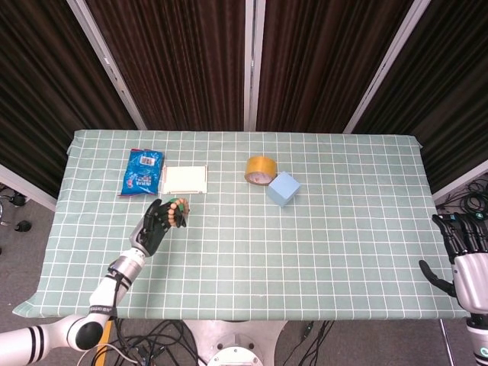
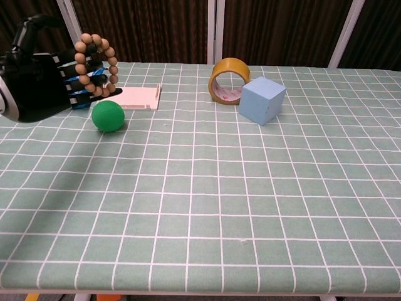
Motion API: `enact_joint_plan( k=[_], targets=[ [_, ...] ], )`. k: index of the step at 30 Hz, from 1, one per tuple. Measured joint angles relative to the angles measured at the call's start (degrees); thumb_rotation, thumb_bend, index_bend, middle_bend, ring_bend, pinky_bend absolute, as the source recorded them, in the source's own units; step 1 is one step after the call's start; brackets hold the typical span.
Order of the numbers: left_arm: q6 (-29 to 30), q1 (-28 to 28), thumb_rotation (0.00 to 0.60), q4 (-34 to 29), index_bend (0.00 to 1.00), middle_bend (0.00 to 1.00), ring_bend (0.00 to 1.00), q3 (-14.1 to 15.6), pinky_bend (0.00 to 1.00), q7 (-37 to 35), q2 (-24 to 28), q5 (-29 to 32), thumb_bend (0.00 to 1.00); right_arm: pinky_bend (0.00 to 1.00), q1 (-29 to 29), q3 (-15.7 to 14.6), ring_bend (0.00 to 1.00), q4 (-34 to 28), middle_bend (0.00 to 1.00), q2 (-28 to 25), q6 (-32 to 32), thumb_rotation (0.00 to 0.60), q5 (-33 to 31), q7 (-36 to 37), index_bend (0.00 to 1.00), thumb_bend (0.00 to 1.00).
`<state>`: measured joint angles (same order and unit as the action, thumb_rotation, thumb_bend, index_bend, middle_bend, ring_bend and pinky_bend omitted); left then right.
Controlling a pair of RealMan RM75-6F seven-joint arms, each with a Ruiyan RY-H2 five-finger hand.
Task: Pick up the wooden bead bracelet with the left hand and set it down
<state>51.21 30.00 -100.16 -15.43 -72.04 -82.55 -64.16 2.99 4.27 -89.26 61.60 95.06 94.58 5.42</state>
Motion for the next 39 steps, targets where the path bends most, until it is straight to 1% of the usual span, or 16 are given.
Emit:
enact_joint_plan(
  k=[3, 7, 12, 13, 15, 16, 17, 20, 25, 28, 33, 35, 36, 39],
  targets=[
    [-0.1, -0.5, 0.131, 0.0, 0.59, 0.7, 0.58, -0.5, 0.13, 0.7, -0.3, 0.3, 0.42, 0.0, 0.1, 0.0, 0.0, -0.2, 0.18, 0.0, -0.1, 0.6, 0.1, -0.2, 0.05, 0.16],
    [0.1, -1.0, 0.175, 0.2, 0.63, 0.75, 0.64, -1.0, 0.12, 1.9, -0.6, 0.2, 0.42, 0.0, 0.1, 0.0, 0.0, -0.3, 0.18, -0.1, -0.2, 0.6, 0.0, -0.3, 0.05, 0.16],
    [-0.2, -1.5, 0.177, 0.6, 0.65, 0.77, 0.66, -1.5, 0.11, 4.1, -1.2, 1.0, 0.42, 0.0, 0.2, 0.0, 0.0, -0.5, 0.18, -0.1, -0.2, 0.6, 0.0, -0.5, 0.05, 0.16],
    [-0.3, -1.6, 0.189, 0.6, 0.65, 0.78, 0.66, -1.6, 0.11, 4.4, -1.3, 1.1, 0.43, 0.0, 0.2, 0.0, 0.0, -0.5, 0.18, -0.1, -0.2, 0.6, 0.0, -0.5, 0.05, 0.16],
    [-0.5, -1.8, 0.234, 0.7, 0.66, 0.78, 0.66, -1.8, 0.11, 5.2, -1.5, 1.4, 0.46, 0.0, 0.2, 0.0, 0.0, -0.5, 0.18, -0.1, -0.3, 0.6, 0.0, -0.6, 0.05, 0.16],
    [-0.5, -1.8, 0.272, 0.7, 0.67, 0.79, 0.66, -1.9, 0.11, 5.6, -1.6, 1.4, 0.47, 0.0, 0.2, 0.0, 0.0, -0.5, 0.18, -0.1, -0.3, 0.6, 0.0, -0.5, 0.05, 0.16],
    [-0.5, -1.9, 0.295, 0.8, 0.67, 0.79, 0.67, -1.9, 0.11, 5.9, -1.7, 1.5, 0.48, 0.0, 0.2, 0.0, 0.0, -0.5, 0.18, -0.1, -0.3, 0.6, 0.0, -0.5, 0.05, 0.16],
    [-0.7, -2.2, 0.335, 0.8, 0.68, 0.79, 0.67, -2.1, 0.11, 7.1, -2.0, 1.4, 0.5, 0.0, 0.2, 0.0, 0.0, -0.5, 0.18, -0.1, -0.3, 0.6, 0.0, -0.5, 0.05, 0.16],
    [-1.0, -2.6, 0.381, 0.8, 0.68, 0.8, 0.67, -2.5, 0.11, 8.3, -2.6, 1.1, 0.51, 0.0, 0.2, 0.0, 0.0, -0.3, 0.18, -0.1, -0.4, 0.6, -0.1, -0.4, 0.05, 0.16],
    [-1.3, -2.8, 0.388, 0.9, 0.68, 0.8, 0.67, -2.8, 0.11, 8.7, -2.8, 1.1, 0.51, 0.0, 0.2, 0.0, 0.0, -0.3, 0.18, 0.0, -0.4, 0.6, -0.2, -0.3, 0.05, 0.16],
    [-1.9, -3.0, 0.43, 1.0, 0.68, 0.8, 0.67, -3.2, 0.11, 9.3, -3.1, 1.3, 0.52, 0.0, 0.2, 0.0, 0.0, -0.1, 0.18, 0.0, -0.5, 0.6, -0.3, -0.1, 0.05, 0.16],
    [-2.3, -3.0, 0.445, 1.0, 0.68, 0.8, 0.67, -3.3, 0.11, 9.5, -3.1, 1.3, 0.54, 0.0, 0.2, 0.0, 0.0, 0.0, 0.18, 0.1, -0.6, 0.6, -0.4, -0.1, 0.05, 0.16],
    [-2.4, -3.1, 0.448, 1.0, 0.68, 0.8, 0.67, -3.4, 0.12, 9.6, -3.2, 1.3, 0.55, 0.0, 0.2, 0.0, 0.0, 0.0, 0.18, 0.1, -0.7, 0.6, -0.4, 0.0, 0.05, 0.16],
    [-2.5, -3.2, 0.426, 1.0, 0.67, 0.79, 0.67, -3.7, 0.12, 9.8, -3.3, 1.1, 0.59, 0.0, 0.3, 0.0, 0.0, 0.0, 0.18, 0.1, -0.7, 0.6, -0.4, 0.0, 0.05, 0.16]
  ],
)
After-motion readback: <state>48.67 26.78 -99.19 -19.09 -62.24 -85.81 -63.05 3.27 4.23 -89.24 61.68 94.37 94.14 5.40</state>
